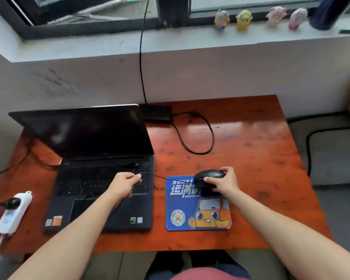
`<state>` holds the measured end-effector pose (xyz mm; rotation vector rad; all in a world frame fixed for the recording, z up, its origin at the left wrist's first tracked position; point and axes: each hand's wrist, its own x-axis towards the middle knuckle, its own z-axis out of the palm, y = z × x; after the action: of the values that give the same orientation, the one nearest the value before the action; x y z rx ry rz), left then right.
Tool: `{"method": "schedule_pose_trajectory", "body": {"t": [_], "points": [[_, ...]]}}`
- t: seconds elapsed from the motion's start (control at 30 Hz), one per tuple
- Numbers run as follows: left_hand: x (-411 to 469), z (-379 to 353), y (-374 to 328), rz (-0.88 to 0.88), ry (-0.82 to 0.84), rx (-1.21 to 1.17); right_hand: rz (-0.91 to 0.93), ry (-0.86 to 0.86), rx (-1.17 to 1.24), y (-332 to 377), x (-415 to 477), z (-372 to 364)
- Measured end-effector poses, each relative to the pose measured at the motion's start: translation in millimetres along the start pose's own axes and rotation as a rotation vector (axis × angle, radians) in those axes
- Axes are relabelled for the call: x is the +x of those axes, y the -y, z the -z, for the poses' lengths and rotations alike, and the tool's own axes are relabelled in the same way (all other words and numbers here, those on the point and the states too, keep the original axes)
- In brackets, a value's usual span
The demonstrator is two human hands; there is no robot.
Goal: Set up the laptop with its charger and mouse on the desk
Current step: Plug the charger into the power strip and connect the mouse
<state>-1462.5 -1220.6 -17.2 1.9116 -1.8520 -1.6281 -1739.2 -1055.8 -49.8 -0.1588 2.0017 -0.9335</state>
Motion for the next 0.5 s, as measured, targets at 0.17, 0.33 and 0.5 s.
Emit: {"method": "schedule_pose_trajectory", "body": {"t": [0.17,0.33,0.5], "points": [[-2,1,-21,-0.026,-0.06,-0.058,0.194,-0.063,-0.755,-18,-24,3],[2,0,-47,-0.064,-0.035,-0.062,0.464,0.04,-1.127,-35,-26,0],[1,6,-62,-0.145,0.009,0.041,0.434,0.157,-1.158,-18,-28,-23]]}}
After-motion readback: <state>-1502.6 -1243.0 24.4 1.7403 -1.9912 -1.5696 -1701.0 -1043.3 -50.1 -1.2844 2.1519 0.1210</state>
